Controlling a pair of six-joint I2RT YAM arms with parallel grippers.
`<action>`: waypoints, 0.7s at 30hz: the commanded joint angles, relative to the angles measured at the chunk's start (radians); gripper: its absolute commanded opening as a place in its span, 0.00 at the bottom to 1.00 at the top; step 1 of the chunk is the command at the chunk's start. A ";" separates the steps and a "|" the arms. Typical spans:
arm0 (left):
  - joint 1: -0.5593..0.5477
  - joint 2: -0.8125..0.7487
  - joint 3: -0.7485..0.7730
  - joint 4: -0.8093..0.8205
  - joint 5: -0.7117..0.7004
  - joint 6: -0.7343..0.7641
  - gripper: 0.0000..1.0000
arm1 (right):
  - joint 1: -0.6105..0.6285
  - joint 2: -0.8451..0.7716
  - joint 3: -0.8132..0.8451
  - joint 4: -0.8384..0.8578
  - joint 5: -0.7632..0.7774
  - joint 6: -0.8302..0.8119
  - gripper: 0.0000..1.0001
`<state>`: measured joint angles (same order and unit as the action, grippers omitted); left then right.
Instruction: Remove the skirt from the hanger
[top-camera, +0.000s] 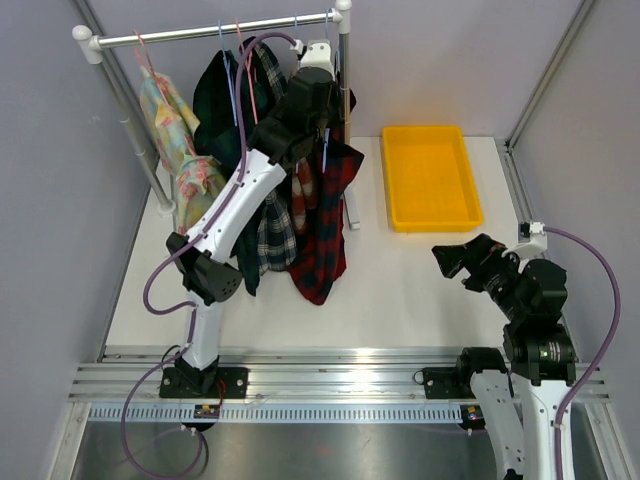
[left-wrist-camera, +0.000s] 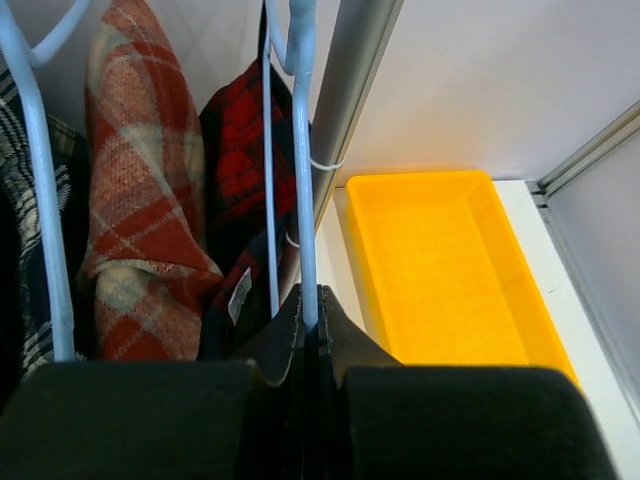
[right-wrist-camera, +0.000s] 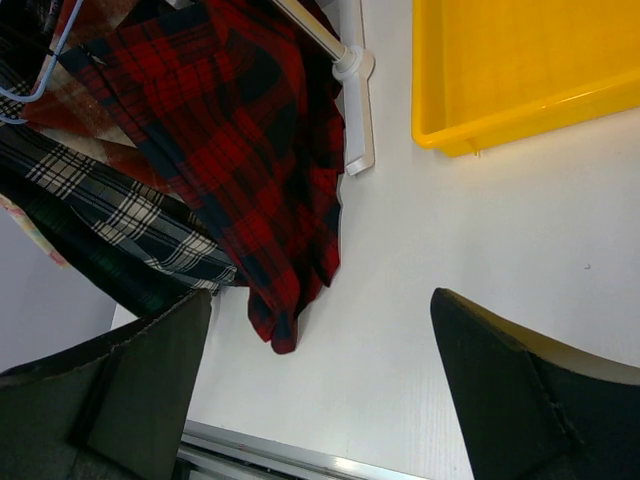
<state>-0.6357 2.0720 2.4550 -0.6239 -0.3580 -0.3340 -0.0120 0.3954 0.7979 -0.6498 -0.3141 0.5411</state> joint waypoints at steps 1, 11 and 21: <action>-0.042 -0.128 0.061 0.072 -0.078 0.089 0.00 | 0.007 0.064 0.052 0.070 -0.080 -0.036 1.00; -0.053 -0.227 0.010 0.092 -0.118 0.084 0.00 | 0.096 0.534 0.525 0.061 -0.191 -0.154 0.99; -0.053 -0.196 0.022 0.147 -0.096 -0.034 0.00 | 0.674 0.875 0.894 -0.060 0.310 -0.227 0.99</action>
<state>-0.6838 1.9125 2.4451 -0.6571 -0.4416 -0.3256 0.5850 1.2633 1.6657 -0.6796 -0.1616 0.3401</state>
